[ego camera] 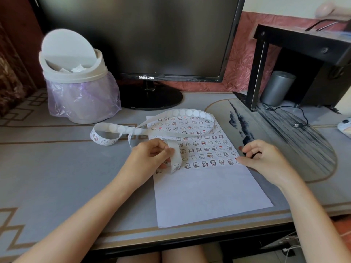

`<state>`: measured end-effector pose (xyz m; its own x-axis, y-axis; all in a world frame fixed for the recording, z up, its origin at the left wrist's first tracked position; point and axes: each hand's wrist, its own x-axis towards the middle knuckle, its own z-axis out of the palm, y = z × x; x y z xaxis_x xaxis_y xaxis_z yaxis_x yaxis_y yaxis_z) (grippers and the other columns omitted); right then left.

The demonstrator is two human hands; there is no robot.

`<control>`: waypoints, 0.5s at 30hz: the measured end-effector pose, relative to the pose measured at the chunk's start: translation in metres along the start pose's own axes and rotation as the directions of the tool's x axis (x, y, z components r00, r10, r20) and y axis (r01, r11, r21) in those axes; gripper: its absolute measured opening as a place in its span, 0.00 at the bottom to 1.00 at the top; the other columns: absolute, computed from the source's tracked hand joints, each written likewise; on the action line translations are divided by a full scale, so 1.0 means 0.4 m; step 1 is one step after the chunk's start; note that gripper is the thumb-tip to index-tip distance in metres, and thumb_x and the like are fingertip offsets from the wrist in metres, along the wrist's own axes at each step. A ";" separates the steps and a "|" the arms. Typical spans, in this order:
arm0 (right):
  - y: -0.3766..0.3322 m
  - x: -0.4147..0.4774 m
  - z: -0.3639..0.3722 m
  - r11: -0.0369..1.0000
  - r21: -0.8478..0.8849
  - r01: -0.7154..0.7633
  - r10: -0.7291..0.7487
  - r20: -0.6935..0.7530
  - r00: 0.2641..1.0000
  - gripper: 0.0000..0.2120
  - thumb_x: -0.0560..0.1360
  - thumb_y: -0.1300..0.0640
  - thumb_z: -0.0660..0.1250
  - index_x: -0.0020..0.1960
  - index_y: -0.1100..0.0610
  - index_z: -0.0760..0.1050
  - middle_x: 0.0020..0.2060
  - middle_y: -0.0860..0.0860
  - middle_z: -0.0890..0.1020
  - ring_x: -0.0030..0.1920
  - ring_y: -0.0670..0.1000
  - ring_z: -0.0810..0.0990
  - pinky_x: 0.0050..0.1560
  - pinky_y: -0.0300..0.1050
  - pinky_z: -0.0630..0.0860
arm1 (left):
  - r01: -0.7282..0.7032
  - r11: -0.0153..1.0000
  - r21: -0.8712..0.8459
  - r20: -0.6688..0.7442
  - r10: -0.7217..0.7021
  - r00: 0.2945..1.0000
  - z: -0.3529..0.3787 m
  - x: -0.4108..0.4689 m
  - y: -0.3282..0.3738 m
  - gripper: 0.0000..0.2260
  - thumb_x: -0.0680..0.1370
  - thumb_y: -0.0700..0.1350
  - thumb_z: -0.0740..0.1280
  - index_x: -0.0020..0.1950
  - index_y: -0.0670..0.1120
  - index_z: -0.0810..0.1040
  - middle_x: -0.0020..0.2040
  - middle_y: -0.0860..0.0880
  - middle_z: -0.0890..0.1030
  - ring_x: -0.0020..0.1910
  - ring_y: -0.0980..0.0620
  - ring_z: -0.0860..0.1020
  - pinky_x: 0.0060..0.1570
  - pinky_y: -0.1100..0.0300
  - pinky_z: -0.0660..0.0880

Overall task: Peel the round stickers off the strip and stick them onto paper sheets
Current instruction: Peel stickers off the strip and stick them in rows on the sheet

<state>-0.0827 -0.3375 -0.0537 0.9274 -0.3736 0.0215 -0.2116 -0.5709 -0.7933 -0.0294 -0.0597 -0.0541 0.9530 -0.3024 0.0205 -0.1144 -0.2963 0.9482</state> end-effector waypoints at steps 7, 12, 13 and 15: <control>-0.005 -0.001 -0.001 0.994 0.109 -0.028 0.033 -0.043 0.999 0.06 0.71 0.58 0.73 0.44 0.55 0.76 0.40 0.54 0.79 0.31 0.50 0.72 0.35 0.42 0.68 | 0.001 1.000 0.005 0.000 -0.001 1.000 -0.001 0.003 -0.007 0.08 0.77 0.44 0.67 0.39 0.45 0.76 0.38 0.47 0.84 0.33 0.56 0.81 0.36 0.67 0.78; -0.006 -0.001 0.015 1.000 -0.004 0.000 0.000 -0.053 0.999 0.10 0.68 0.58 0.76 0.45 0.57 0.76 0.35 0.51 0.78 0.32 0.47 0.73 0.35 0.41 0.67 | 0.001 1.000 0.010 -0.003 -0.001 1.000 0.000 0.004 -0.007 0.08 0.77 0.44 0.67 0.39 0.45 0.75 0.38 0.47 0.84 0.31 0.57 0.80 0.36 0.67 0.77; -0.003 0.000 0.015 1.000 -0.013 0.003 -0.003 -0.057 0.998 0.08 0.69 0.59 0.75 0.44 0.57 0.76 0.35 0.51 0.78 0.32 0.46 0.72 0.35 0.41 0.67 | 0.001 1.000 0.009 -0.004 -0.001 1.000 0.000 0.003 -0.006 0.08 0.77 0.44 0.67 0.39 0.45 0.75 0.38 0.47 0.84 0.31 0.58 0.79 0.35 0.68 0.76; 0.001 0.001 0.012 1.000 -0.007 0.002 -0.003 -0.067 0.998 0.06 0.70 0.61 0.74 0.43 0.56 0.77 0.36 0.53 0.78 0.32 0.46 0.71 0.34 0.41 0.66 | 0.001 1.000 0.004 -0.004 -0.001 1.000 0.000 0.002 -0.005 0.08 0.77 0.44 0.67 0.39 0.44 0.75 0.37 0.48 0.83 0.30 0.59 0.79 0.34 0.70 0.75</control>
<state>-0.0808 -0.3343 -0.0569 0.9051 -0.4203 0.0642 -0.2120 -0.5771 -0.7887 -0.0284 -0.0594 -0.0559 0.9542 -0.2983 0.0210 -0.1146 -0.2998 0.9471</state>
